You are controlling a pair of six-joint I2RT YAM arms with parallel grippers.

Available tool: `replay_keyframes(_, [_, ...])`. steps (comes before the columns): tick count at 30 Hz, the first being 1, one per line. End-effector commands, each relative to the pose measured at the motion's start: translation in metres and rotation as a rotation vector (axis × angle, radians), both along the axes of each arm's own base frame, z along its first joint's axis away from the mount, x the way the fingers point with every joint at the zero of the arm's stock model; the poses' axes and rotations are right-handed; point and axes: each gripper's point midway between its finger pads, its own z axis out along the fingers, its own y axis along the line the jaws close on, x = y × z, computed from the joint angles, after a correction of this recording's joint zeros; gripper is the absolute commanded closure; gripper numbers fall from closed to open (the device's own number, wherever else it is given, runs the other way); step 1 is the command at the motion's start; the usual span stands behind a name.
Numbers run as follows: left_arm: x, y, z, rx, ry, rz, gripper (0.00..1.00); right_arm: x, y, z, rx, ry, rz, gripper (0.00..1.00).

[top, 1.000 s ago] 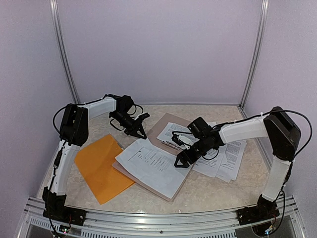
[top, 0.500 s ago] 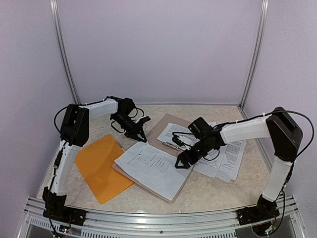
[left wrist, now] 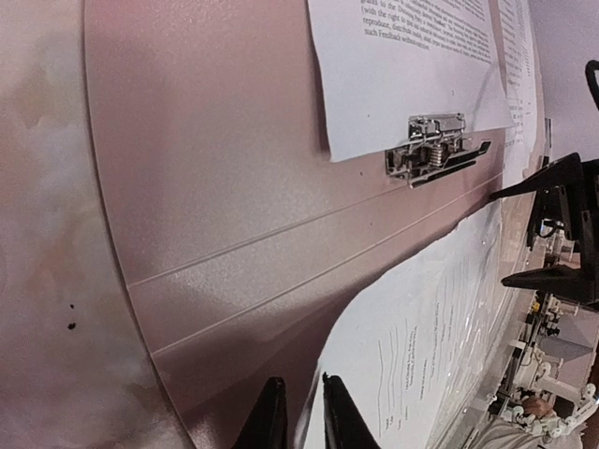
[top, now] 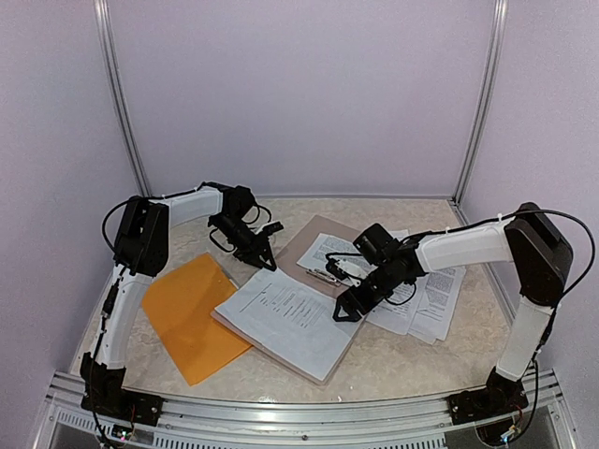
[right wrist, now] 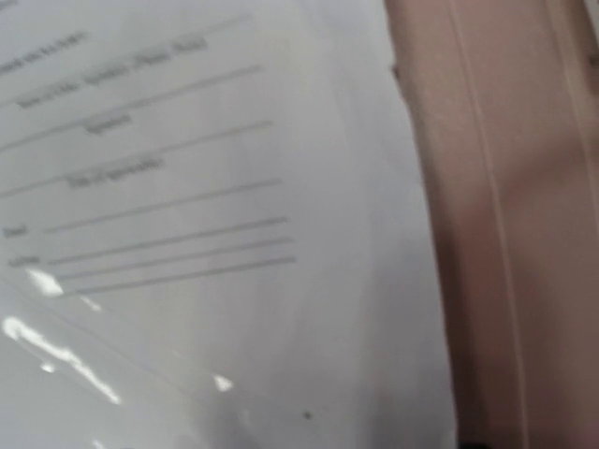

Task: Put the files into the folder
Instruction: Adjust the form pockets on the folder.

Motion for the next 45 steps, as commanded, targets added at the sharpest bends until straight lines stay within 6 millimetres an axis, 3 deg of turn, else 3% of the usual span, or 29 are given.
replay_keyframes(1, [-0.003,0.003,0.017,0.035,-0.040,-0.003,0.77,0.000,-0.008,0.005,-0.061,-0.027,-0.008,0.27])
replay_keyframes(8, [0.005,0.006,0.036,0.039,-0.109,0.015,0.50,0.006,-0.007,0.016,-0.067,-0.066,-0.007,0.27])
replay_keyframes(11, [0.010,0.009,0.048,0.032,-0.142,0.037,0.39,0.007,-0.006,0.031,-0.045,-0.116,0.004,0.25])
replay_keyframes(14, [0.016,0.015,0.057,0.039,-0.171,0.069,0.28,0.001,-0.003,0.043,-0.028,-0.162,0.029,0.23])
replay_keyframes(17, [0.020,0.027,0.053,0.084,-0.171,0.112,0.20,-0.009,0.004,0.048,-0.064,-0.219,0.074,0.21])
replay_keyframes(22, [0.023,0.038,0.041,0.093,-0.090,0.212,0.18,-0.032,0.032,0.060,-0.107,-0.333,0.153,0.18])
replay_keyframes(26, [0.020,0.044,0.030,0.092,-0.059,0.261,0.18,-0.061,0.053,0.060,-0.140,-0.408,0.227,0.16])
replay_keyframes(39, [0.027,0.044,0.034,0.078,-0.037,0.352,0.17,-0.131,0.071,0.009,-0.417,-0.592,0.356,0.14])
replay_keyframes(45, [0.033,0.050,0.034,0.102,-0.056,0.389,0.16,-0.146,0.084,0.003,-0.406,-0.610,0.338,0.15])
